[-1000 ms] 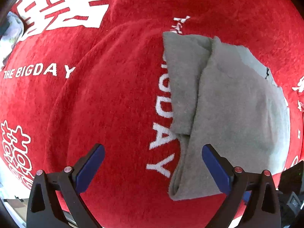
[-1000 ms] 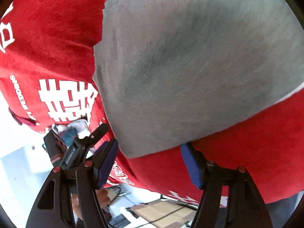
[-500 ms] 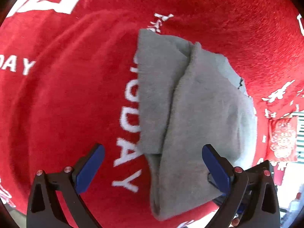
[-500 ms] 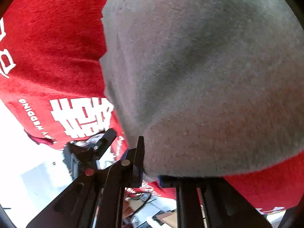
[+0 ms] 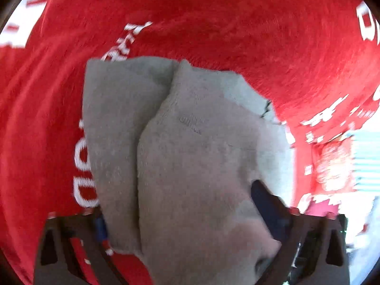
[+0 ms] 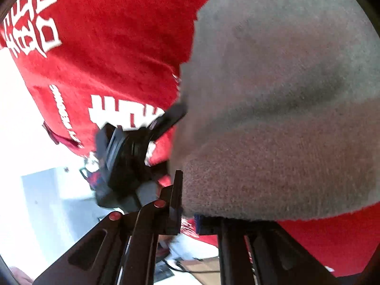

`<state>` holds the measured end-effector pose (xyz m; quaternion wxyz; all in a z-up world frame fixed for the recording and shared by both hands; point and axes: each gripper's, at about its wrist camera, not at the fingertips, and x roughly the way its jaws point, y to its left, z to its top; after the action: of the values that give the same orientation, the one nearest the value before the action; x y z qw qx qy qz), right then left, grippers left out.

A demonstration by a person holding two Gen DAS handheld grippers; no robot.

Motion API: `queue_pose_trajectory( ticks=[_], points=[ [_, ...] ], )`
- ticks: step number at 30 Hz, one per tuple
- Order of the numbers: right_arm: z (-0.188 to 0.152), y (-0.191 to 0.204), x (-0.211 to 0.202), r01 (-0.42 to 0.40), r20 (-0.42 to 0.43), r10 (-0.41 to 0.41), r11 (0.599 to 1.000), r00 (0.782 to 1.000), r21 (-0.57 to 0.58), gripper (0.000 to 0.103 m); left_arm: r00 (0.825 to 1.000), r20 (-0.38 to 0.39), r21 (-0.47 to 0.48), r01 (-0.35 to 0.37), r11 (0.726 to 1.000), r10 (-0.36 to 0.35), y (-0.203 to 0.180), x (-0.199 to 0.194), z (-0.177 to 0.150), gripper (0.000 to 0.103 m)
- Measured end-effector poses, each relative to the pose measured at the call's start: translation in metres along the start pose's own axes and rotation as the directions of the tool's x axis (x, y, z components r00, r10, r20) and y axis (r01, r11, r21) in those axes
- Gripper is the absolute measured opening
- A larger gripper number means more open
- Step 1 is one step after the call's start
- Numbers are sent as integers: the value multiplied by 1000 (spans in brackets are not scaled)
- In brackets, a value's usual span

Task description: Fold small clothes

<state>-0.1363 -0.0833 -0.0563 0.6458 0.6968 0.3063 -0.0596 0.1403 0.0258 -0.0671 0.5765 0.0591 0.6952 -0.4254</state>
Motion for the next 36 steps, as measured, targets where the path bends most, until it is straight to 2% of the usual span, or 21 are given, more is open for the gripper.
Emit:
queue_pose_trajectory(
  ticks=[2, 4, 6, 7, 8, 9, 12, 15, 20, 22, 23, 24, 26, 30, 31, 32, 34, 36],
  points=[
    [-7, -6, 4, 65, -42, -66, 998, 997, -28, 9, 997, -13, 33, -73, 997, 74, -6, 8, 0, 63],
    [-15, -8, 8, 152, -88, -159, 985, 983, -78, 12, 993, -16, 57, -114, 992, 115, -9, 14, -2, 63],
    [-21, -6, 8, 262, -127, -286, 949, 950, -175, 17, 991, -7, 75, -135, 988, 136, -12, 15, -3, 63],
    [-23, -6, 6, 302, -142, -336, 928, 931, -218, 25, 989, -5, 79, -146, 986, 147, -13, 15, -4, 63],
    [-24, -6, 2, 328, -150, -372, 911, 916, -250, 50, 988, -4, 81, -156, 984, 157, -15, 15, -4, 63],
    [-24, -7, -6, 337, -148, -384, 903, 911, -268, 71, 986, -3, 85, -169, 982, 169, -17, 16, -4, 63],
    [-16, -4, -32, 331, -129, -378, 899, 917, -286, 72, 980, 1, 97, -197, 976, 198, -22, 18, -4, 63],
    [4, 2, -60, 349, -60, -380, 892, 923, -289, 72, 977, 3, 100, -212, 972, 213, -27, 23, -3, 63],
    [38, 13, -72, 377, 50, -378, 886, 924, -270, 72, 974, 2, 94, -224, 970, 225, -30, 29, -1, 63],
    [51, 13, -76, 384, 75, -378, 884, 923, -264, 68, 973, 0, 94, -232, 968, 233, -31, 30, -1, 63],
    [56, 14, -75, 394, 88, -385, 880, 919, -267, 56, 972, 0, 92, -235, 968, 236, -32, 31, -1, 63],
    [61, 14, -78, 413, 96, -402, 870, 910, -268, 31, 971, 1, 89, -239, 967, 239, -35, 36, 0, 63],
    [70, 9, -72, 469, 103, -460, 840, 882, -274, 9, 969, 5, 80, -245, 966, 246, -36, 38, 0, 66],
    [79, -10, -58, 510, 72, -513, 812, 855, -284, 8, 964, 16, 82, -266, 961, 265, -42, 42, 0, 66],
    [78, -17, -53, 521, 56, -529, 804, 847, -287, 8, 962, 23, 84, -274, 958, 273, -43, 43, -1, 56],
    [78, -21, -52, 511, 57, -518, 810, 854, -287, 7, 966, 33, 80, -260, 962, 258, -44, 42, 0, 40],
    [78, -22, -52, 500, 60, -506, 816, 861, -291, 7, 974, 46, 59, -225, 973, 222, -45, 40, 2, 23],
    [79, -24, -56, 482, 58, -487, 828, 871, -288, 7, 974, 64, 63, -223, 973, 219, -49, 35, 3, 22]
  ],
)
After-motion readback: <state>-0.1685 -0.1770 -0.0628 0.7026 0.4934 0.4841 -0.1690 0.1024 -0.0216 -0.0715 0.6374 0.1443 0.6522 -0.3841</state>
